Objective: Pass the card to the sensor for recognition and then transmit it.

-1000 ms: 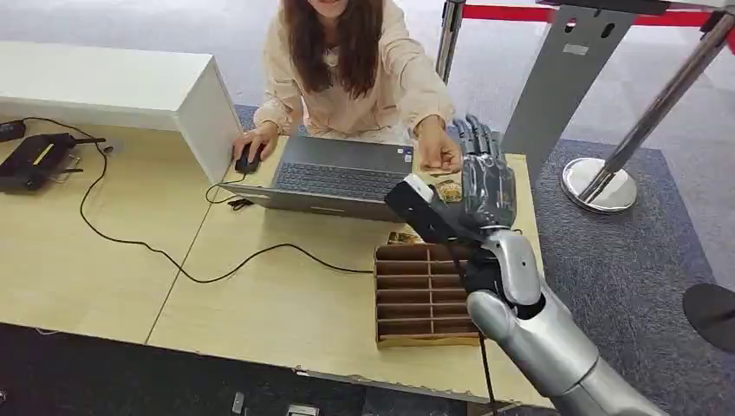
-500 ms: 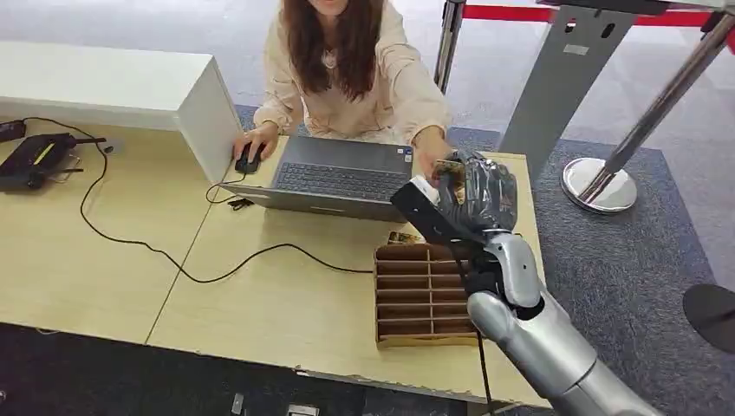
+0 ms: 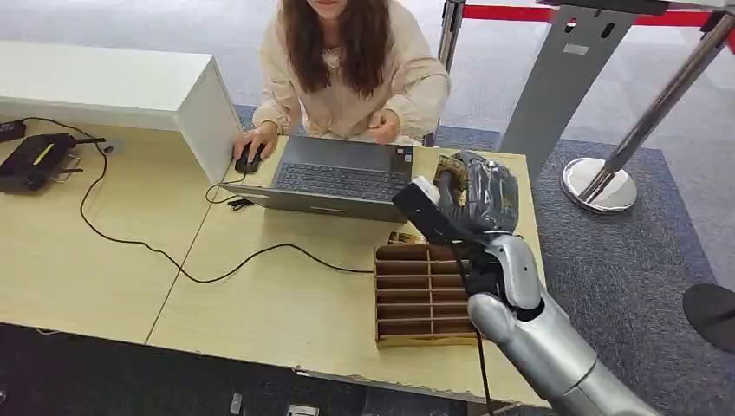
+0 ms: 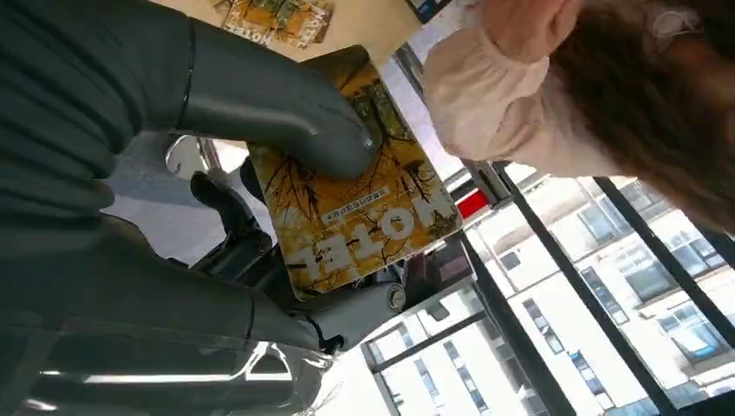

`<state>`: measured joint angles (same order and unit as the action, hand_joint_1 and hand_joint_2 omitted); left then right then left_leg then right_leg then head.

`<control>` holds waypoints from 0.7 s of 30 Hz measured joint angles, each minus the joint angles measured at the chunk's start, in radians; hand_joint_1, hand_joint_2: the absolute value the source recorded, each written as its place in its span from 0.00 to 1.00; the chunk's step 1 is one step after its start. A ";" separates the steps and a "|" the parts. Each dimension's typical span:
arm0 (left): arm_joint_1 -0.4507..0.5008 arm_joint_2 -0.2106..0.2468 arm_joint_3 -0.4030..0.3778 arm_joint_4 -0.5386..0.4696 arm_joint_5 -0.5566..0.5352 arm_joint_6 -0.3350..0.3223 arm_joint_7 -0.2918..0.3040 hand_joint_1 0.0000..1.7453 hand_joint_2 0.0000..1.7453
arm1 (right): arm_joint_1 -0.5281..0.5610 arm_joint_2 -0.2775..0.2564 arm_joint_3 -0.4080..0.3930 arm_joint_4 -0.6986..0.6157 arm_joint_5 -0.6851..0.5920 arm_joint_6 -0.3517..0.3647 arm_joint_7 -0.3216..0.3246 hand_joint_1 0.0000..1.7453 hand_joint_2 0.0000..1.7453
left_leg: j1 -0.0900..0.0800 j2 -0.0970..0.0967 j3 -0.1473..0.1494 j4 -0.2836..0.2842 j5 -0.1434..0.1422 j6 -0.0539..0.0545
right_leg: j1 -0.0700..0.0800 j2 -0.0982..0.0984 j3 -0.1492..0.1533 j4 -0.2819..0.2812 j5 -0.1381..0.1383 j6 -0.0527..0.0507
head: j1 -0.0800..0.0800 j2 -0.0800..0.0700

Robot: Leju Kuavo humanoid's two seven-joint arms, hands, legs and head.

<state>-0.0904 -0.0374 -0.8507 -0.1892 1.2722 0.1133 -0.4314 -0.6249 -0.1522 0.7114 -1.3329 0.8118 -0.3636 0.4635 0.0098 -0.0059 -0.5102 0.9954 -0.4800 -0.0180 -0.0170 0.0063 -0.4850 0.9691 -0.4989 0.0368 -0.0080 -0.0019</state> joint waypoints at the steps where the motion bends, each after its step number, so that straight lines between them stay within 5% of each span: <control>1: 0.000 0.000 0.002 0.000 0.003 0.002 -0.002 0.00 0.00 | 0.003 -0.003 -0.002 -0.014 0.003 -0.005 -0.004 0.88 1.00 | 0.000 0.000 0.000 0.000 0.000 0.000 | 0.000 0.000 0.000 0.000 0.000 0.000 | 0.000 0.000; 9: 0.003 0.001 0.013 0.000 0.026 0.048 -0.006 0.00 0.00 | 0.101 -0.063 -0.061 -0.223 0.056 -0.008 0.008 0.91 1.00 | 0.000 0.000 0.001 0.000 0.000 0.000 | 0.000 0.000 0.000 -0.001 0.000 0.000 | 0.000 0.000; 21: 0.006 0.005 0.031 0.001 0.034 0.135 0.023 0.00 0.00 | 0.464 -0.151 -0.250 -0.484 0.089 -0.124 -0.040 0.96 1.00 | 0.000 0.000 0.000 0.000 0.000 0.000 | 0.000 0.000 0.000 -0.002 0.000 0.000 | 0.000 0.000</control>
<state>-0.0843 -0.0328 -0.8194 -0.1884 1.3066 0.2484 -0.4082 -0.1612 -0.3033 0.4619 -1.8174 0.9003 -0.4876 0.4234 0.0098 -0.0063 -0.5099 0.9956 -0.4803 -0.0179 -0.0170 0.0064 -0.4847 0.9674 -0.4989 0.0368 -0.0080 -0.0019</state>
